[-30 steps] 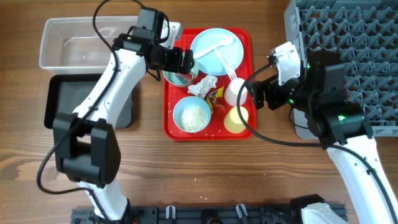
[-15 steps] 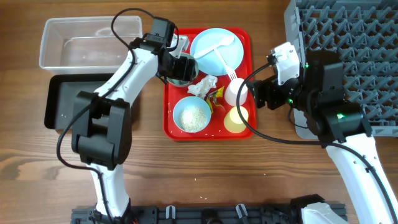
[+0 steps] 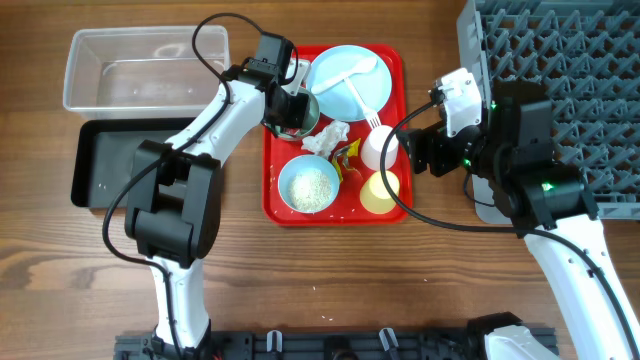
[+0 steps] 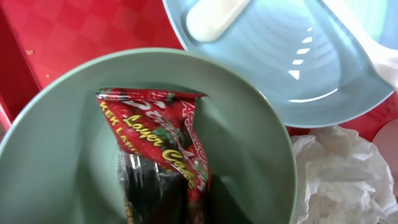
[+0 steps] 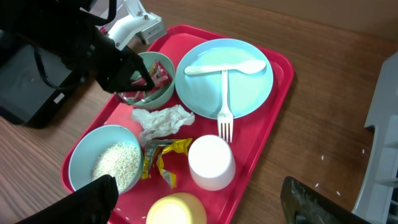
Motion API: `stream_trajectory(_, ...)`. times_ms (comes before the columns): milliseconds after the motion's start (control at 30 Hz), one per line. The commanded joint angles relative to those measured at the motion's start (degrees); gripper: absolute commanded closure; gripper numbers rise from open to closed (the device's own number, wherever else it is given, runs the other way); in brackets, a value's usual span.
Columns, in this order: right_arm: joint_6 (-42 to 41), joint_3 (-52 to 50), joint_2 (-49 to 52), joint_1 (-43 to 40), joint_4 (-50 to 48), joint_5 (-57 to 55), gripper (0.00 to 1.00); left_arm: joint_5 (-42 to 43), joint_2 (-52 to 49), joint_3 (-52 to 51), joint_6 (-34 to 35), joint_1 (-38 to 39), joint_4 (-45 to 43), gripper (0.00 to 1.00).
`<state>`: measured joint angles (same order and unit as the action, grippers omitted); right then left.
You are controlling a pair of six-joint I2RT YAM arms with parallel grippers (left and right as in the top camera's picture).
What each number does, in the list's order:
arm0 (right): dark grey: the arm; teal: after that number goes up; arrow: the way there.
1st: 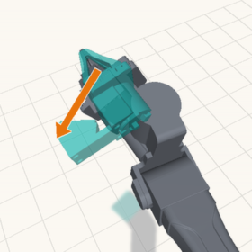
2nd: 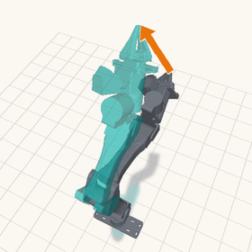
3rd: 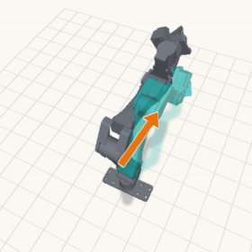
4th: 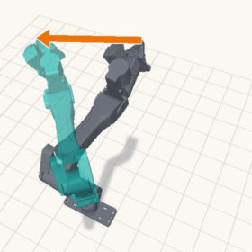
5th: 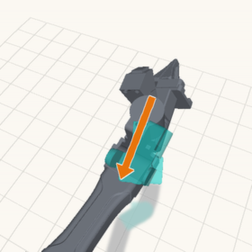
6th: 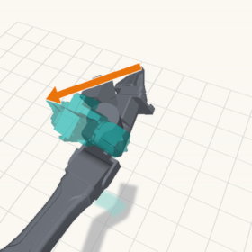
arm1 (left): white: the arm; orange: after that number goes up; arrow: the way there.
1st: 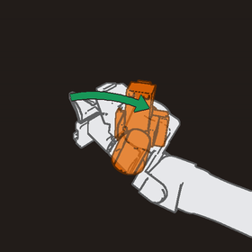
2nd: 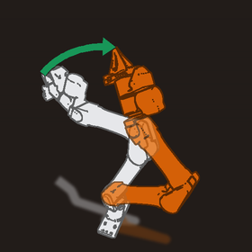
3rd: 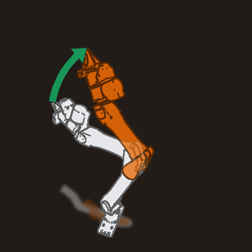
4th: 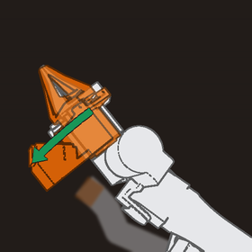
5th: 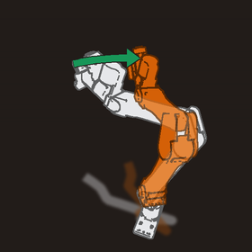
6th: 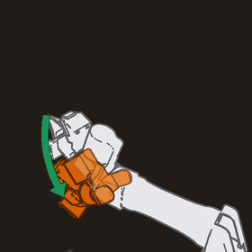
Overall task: Sort waste into correct bins and load items into the dishwasher rack
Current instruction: 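Reach the left gripper into the bowl and grasp the red wrapper, then carry the red wrapper left and drop it into the clear bin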
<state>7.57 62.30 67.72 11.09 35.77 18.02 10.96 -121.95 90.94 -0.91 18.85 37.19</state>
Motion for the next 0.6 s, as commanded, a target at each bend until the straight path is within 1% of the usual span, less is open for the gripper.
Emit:
stream_trajectory(0, -0.07, 1.07, 0.66, -0.09, -0.11, 1.36, 0.14, -0.31, -0.59, 0.98, -0.13, 0.22, -0.44, 0.96)
stream_trajectory(167, -0.11, 1.07, 2.08, -0.09, -0.09, 1.38, 0.16, -0.11, 2.05, 1.03, 0.09, 0.22, -0.31, 0.96)
stream_trajectory(367, -0.11, 1.07, 2.8, -0.09, -0.13, 1.38, 0.16, -0.44, 13.51, 1.03, 0.28, 0.02, 0.72, 0.96)
stream_trajectory(400, -0.11, 1.07, 2.8, -0.09, -0.13, 1.38, 0.15, -1.64, 15.74, 1.03, 0.28, -0.13, 0.7, 0.96)
stream_trajectory(467, -0.09, 1.07, 2.8, -0.09, -0.15, 1.38, 0.15, -6.73, 19.34, 1.03, 0.28, -0.79, 0.72, 0.96)
stream_trajectory(567, -0.11, 1.07, 2.8, -0.09, -0.13, 1.4, 0.14, -18.12, 21.24, 1.01, 0.24, -3.48, 0.5, 0.96)
